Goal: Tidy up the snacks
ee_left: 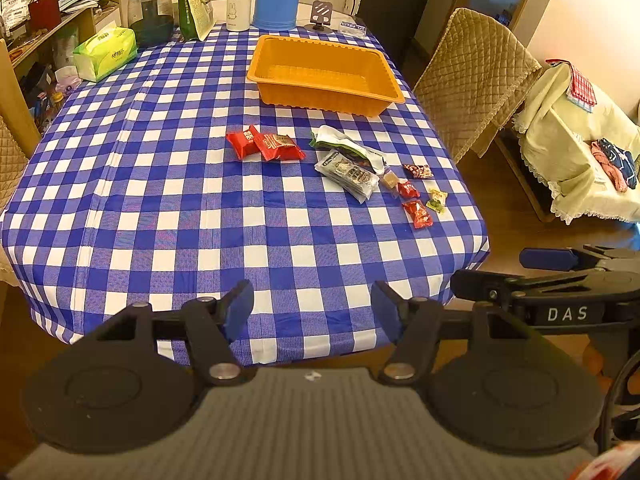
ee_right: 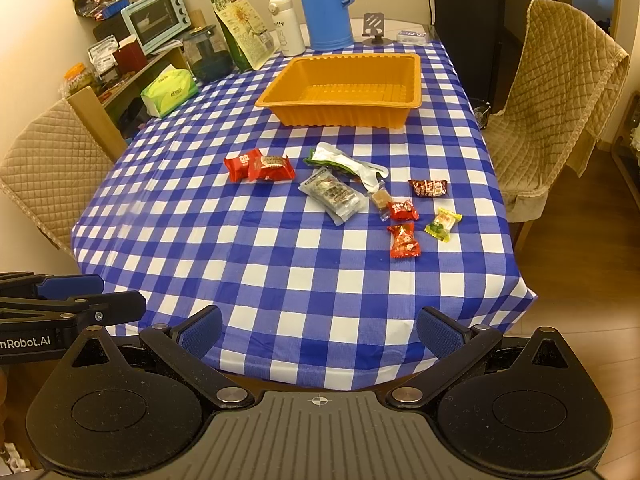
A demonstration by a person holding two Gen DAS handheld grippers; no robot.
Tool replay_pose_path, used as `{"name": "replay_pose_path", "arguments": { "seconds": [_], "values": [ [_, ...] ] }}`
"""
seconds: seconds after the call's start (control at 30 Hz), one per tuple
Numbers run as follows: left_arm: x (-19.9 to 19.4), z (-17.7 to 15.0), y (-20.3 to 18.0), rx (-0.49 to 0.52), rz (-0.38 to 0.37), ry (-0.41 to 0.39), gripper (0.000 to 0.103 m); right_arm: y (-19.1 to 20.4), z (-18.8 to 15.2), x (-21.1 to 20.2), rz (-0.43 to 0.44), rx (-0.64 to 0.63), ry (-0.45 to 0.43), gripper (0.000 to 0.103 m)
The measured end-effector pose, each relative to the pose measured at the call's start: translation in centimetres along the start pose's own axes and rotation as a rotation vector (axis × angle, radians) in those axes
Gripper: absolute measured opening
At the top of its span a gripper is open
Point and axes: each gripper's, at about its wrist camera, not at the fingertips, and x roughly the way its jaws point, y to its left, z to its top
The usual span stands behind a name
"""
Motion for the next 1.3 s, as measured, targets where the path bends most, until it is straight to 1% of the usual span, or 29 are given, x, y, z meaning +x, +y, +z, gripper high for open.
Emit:
{"name": "replay_pose_path", "arguments": {
  "seconds": [1.17, 1.2, 1.3],
  "values": [
    [-0.01, 0.00, 0.02, -0.001, -0.001, 0.000, 0.062, -0.07, 0.16, 0.26, 0.002, 0.001, 0.002, 0.103],
    [0.24, -0.22, 0.81, -0.001, -0.001, 0.000, 0.062, -0.04, 0.16, 0.27, 0.002, 0.001, 0.002, 0.103],
    [0.26, -0.23, 0.81, -0.001, -0.001, 0.001, 0.062, -0.09, 0.18, 0.29, 0.002, 0.001, 0.002, 0.103]
  ]
}}
